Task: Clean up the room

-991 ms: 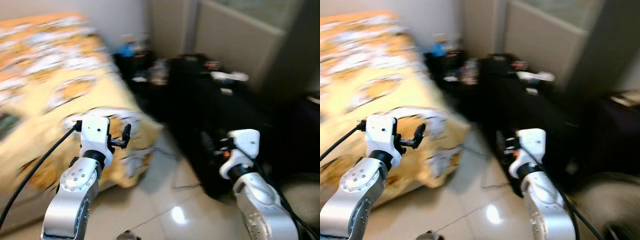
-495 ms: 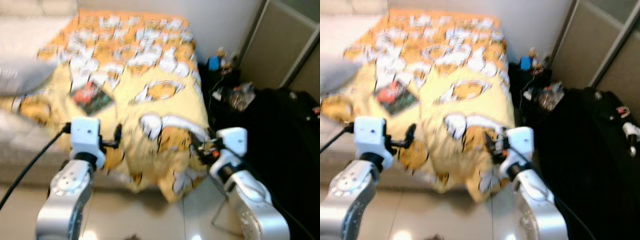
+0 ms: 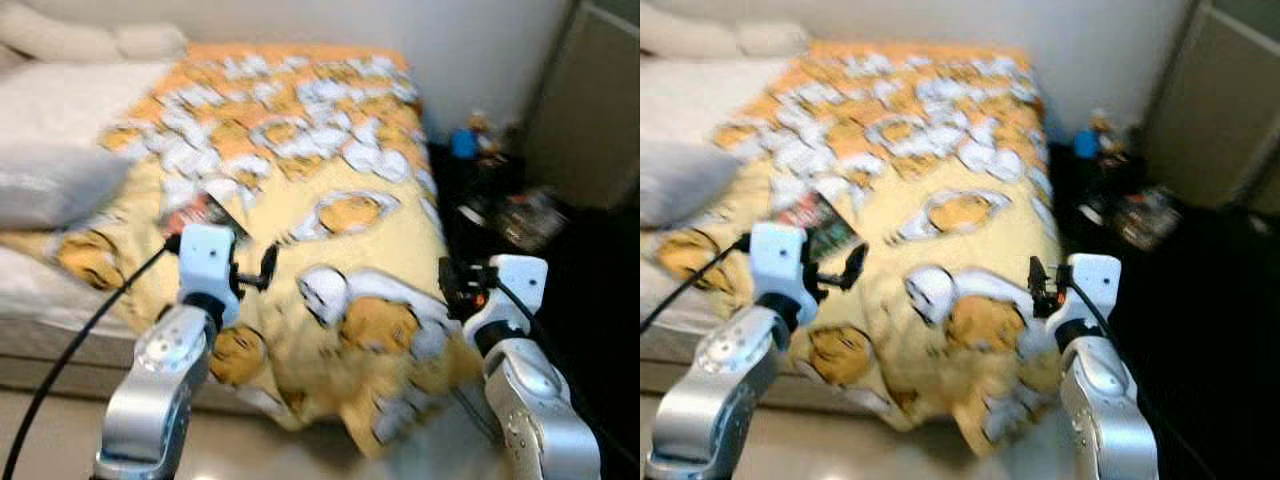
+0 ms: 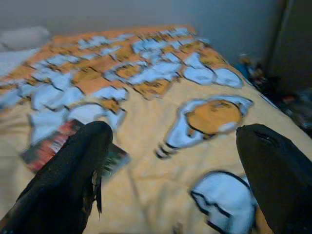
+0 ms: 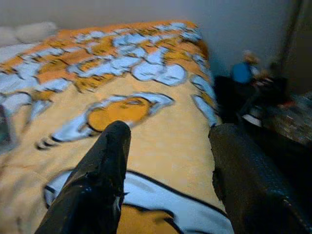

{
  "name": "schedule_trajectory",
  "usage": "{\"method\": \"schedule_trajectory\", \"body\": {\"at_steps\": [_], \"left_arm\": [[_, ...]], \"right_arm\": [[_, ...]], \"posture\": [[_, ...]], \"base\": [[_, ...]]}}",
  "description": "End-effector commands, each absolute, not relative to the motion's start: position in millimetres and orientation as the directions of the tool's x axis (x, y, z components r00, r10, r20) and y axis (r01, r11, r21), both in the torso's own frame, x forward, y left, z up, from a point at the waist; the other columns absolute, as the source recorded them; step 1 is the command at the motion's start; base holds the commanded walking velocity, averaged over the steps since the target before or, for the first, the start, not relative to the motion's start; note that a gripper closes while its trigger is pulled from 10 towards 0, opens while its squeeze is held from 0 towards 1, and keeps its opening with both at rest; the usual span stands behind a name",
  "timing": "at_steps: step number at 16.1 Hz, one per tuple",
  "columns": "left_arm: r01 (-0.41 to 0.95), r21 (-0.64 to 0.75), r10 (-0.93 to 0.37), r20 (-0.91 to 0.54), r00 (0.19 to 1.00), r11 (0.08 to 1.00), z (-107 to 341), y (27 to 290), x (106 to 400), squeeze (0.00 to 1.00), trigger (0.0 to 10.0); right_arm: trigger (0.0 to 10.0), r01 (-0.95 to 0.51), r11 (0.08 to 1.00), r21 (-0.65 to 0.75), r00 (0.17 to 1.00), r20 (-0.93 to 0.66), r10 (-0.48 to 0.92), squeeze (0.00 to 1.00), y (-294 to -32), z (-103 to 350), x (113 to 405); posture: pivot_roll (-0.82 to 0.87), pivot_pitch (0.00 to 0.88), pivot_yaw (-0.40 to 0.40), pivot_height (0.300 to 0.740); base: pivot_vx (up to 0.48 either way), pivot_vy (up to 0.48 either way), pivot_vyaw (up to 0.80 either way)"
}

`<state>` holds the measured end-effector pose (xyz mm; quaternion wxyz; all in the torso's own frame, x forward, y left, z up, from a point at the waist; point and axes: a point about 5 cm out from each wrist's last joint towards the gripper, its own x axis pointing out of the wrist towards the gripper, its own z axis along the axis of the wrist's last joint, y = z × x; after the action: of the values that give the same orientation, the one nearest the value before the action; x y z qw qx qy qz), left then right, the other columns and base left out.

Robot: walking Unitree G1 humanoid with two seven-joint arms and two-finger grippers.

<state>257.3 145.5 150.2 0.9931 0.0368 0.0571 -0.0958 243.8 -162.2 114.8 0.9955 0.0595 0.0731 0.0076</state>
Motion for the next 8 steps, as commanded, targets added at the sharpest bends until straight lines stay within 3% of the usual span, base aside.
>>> {"method": "schedule_trajectory", "body": {"at_steps": [1, 8], "left_arm": [[0.171, 0.068, -0.161, -0.135, 0.978, 0.983, 146.9, 152.9, 258.5, 0.96, 10.0], [0.163, 0.065, -0.153, -0.133, 0.979, 0.985, 144.5, 152.1, 260.1, 0.93, 10.0]], "right_arm": [[10.0, -0.014, 0.989, 0.147, 0.992, -0.124, 0.032, 0.0, -157.4, 118.6, 244.7], [10.0, -0.028, 0.994, 0.11, 0.991, -0.125, 0.041, 0.0, -159.4, 120.0, 248.9]], "posture": [[0.02, 0.0, 0.039, 0.74], [0.02, 0.0, 0.028, 0.74]], "base": [[0.36, 0.0, 0.0], [0.366, 0.0, 0.0]]}}
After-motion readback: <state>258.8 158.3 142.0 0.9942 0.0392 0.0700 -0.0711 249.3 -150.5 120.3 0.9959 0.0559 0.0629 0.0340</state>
